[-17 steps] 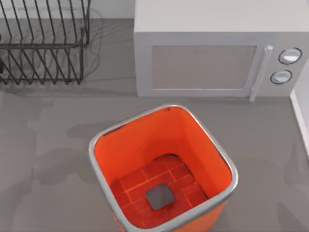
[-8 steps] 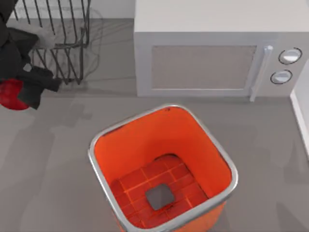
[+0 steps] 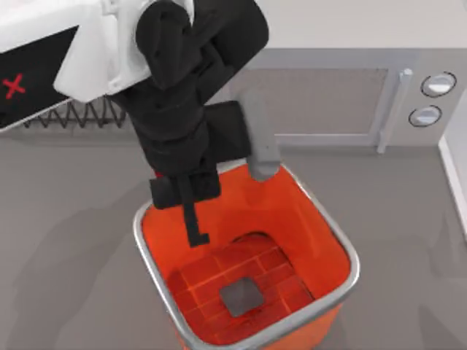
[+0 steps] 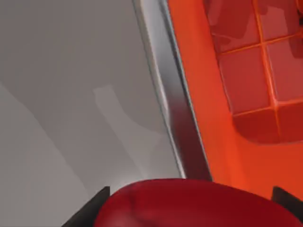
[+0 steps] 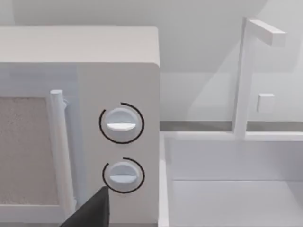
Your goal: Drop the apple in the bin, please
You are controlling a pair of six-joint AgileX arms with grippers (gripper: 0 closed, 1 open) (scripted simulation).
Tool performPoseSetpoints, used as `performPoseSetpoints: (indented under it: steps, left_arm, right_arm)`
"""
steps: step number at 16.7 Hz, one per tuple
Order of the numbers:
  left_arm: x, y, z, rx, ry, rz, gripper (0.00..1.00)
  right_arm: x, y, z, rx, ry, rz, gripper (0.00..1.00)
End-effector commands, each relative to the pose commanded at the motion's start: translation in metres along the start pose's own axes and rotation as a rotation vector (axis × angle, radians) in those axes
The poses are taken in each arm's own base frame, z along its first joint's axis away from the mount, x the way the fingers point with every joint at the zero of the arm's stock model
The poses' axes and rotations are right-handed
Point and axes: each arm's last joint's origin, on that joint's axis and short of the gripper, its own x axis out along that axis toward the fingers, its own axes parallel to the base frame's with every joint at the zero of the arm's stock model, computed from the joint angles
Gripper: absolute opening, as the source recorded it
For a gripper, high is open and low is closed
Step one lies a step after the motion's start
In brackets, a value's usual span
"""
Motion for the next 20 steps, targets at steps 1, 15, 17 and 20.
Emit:
performPoseSetpoints:
  steps: [1,15,17,20]
  left_arm:
    - [-0.001,-0.015,0.009,0.090,-0.011,0.001,0.00]
    - [0.034,-0.044,0.027,0.282,-0.044,0.023,0.00]
    - [0.054,-0.045,0.026,0.282,-0.043,0.017,0.00]
    - [0.064,-0.046,0.024,0.282,-0.038,0.011,0.00]
  right_arm:
    - [0.000,0.000,0.000,0.000,0.000,0.000,1.00]
    - [0.000,0.000,0.000,0.000,0.000,0.000,1.00]
    - [0.000,0.000,0.000,0.000,0.000,0.000,1.00]
    - [0.000,0.000,0.000,0.000,0.000,0.000,1.00]
